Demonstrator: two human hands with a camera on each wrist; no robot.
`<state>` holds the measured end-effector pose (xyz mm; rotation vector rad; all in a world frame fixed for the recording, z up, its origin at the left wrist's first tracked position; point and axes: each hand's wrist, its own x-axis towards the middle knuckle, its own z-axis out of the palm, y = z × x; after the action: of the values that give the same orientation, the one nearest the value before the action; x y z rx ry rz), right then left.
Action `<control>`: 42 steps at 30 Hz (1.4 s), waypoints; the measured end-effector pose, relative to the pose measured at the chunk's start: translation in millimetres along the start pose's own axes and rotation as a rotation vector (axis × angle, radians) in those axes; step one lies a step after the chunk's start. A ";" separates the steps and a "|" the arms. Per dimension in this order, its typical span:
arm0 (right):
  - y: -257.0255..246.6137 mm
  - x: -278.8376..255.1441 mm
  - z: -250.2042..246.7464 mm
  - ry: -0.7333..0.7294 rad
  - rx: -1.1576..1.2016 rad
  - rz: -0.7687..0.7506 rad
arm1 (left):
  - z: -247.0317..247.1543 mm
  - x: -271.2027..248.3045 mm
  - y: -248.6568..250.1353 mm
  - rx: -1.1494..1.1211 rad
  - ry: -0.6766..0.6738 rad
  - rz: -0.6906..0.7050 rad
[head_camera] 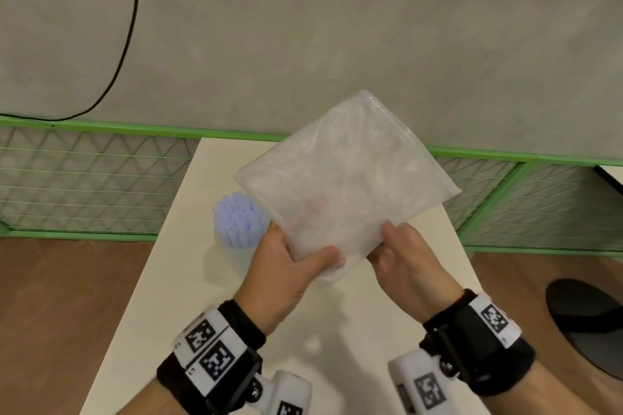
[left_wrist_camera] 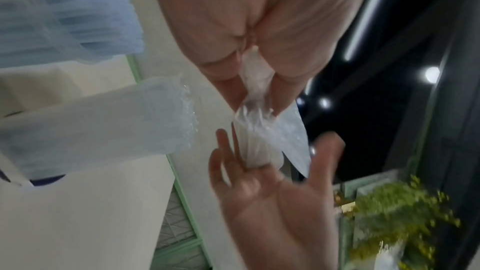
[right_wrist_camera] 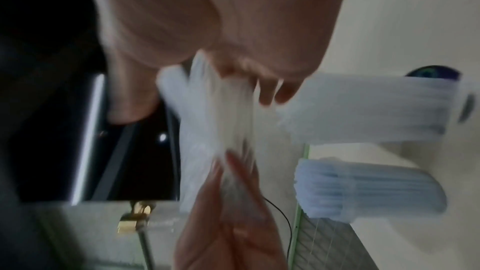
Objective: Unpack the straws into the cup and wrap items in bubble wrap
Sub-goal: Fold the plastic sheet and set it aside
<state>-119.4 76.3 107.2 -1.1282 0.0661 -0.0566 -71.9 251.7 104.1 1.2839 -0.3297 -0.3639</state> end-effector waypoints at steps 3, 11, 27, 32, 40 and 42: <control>-4.9 6.7 12.6 0.131 -0.121 -0.085 | -0.1 -1.3 -2.9 0.064 -0.010 0.022; -31.9 2.0 -19.8 0.048 -0.062 0.049 | -53.8 6.6 16.4 -0.288 -0.128 -0.263; -46.9 2.0 -37.4 -0.054 -0.387 0.190 | -44.8 14.0 22.7 -0.031 -0.187 -0.234; -53.2 -2.2 -24.8 -0.077 -0.287 0.112 | -42.0 15.4 25.8 0.063 -0.166 -0.239; -60.0 -0.4 -30.0 -0.103 -0.353 -0.012 | -44.8 11.7 30.6 -0.103 -0.016 -0.330; -63.3 -0.1 -30.3 -0.096 -0.344 -0.039 | -49.1 9.4 26.5 -0.083 -0.019 -0.397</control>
<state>-122.7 22.0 151.5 -1.4745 -0.0331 -0.0265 -40.1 296.4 117.7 1.2621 -0.0711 -0.7188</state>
